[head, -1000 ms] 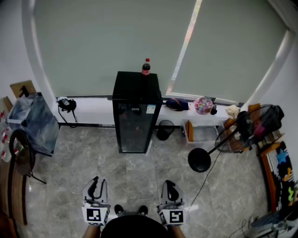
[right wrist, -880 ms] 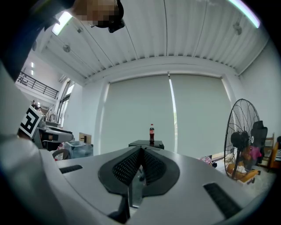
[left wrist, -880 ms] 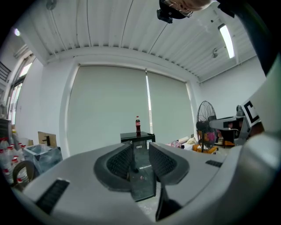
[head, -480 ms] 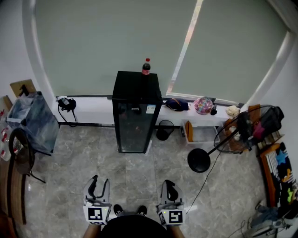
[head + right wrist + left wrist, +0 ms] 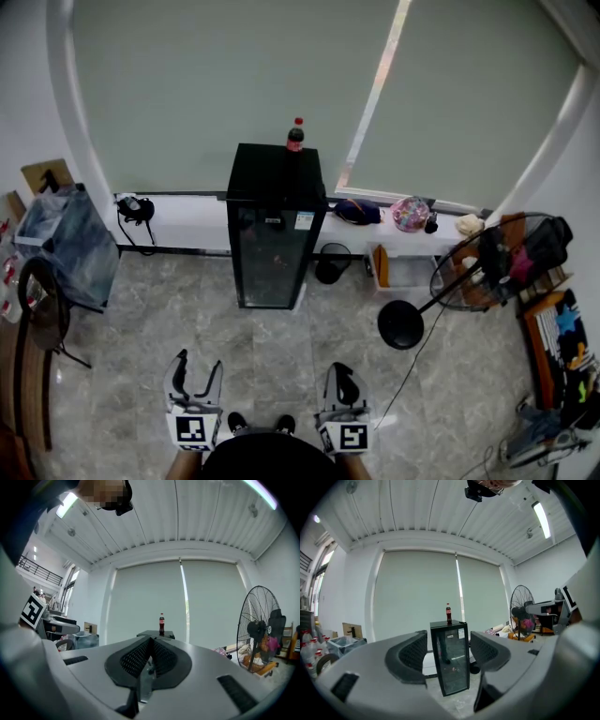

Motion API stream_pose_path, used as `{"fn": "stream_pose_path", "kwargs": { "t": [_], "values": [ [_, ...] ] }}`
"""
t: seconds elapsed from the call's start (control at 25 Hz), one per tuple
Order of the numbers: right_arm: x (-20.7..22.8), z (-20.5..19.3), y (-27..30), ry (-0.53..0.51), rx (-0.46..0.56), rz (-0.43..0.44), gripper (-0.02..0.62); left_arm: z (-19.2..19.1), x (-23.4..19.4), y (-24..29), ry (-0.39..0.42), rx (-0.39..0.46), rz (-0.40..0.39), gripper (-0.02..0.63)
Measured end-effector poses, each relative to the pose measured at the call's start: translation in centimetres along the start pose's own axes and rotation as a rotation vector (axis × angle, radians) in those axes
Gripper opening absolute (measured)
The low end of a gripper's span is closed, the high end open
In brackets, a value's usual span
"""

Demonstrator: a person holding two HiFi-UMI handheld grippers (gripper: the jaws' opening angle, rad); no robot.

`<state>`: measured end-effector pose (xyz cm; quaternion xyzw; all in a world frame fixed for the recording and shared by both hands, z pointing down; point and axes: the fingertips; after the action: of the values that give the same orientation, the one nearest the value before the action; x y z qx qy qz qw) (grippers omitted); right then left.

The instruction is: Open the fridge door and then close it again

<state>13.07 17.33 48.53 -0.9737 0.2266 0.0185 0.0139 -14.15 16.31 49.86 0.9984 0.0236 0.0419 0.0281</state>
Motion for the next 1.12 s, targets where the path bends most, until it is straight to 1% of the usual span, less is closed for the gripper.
{"fn": "stream_pose_path", "kwargs": {
  "t": [0.08, 0.24, 0.4, 0.56, 0.68, 0.96, 1.12],
  "values": [
    [0.2, 0.1, 0.0, 0.000, 0.003, -0.004, 0.005, 0.0, 0.0, 0.1, 0.006, 0.000, 0.001, 0.292],
    [0.4, 0.1, -0.2, -0.016, 0.005, -0.009, 0.003, 0.3, 0.0, 0.0, -0.012, 0.010, 0.016, 0.333],
    [0.7, -0.2, -0.3, -0.006, -0.009, -0.019, 0.005, 0.4, -0.2, 0.2, -0.008, 0.021, 0.028, 0.395],
    [0.4, 0.0, 0.0, -0.014, 0.005, -0.010, 0.005, 0.3, -0.7, 0.4, -0.007, 0.020, 0.047, 0.450],
    [0.3, -0.1, 0.0, -0.010, -0.004, -0.010, 0.005, 0.3, -1.0, 0.3, -0.014, 0.015, 0.056, 0.482],
    [0.4, 0.0, -0.2, 0.002, -0.018, -0.038, 0.005, 0.5, -1.9, -0.1, -0.007, 0.013, 0.051, 0.494],
    [0.3, 0.2, -0.5, 0.007, -0.017, -0.057, 0.005, 0.6, -2.3, -0.1, 0.007, 0.012, 0.030, 0.494]
  ]
}}
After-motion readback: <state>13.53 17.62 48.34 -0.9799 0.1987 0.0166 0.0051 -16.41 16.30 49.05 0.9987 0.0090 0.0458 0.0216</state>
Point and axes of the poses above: the fingertips, and each gripper's own axes: y forward along the fingers, x to its right, z out of its top, and after that the axes turned 12 degrees about z, right-handed
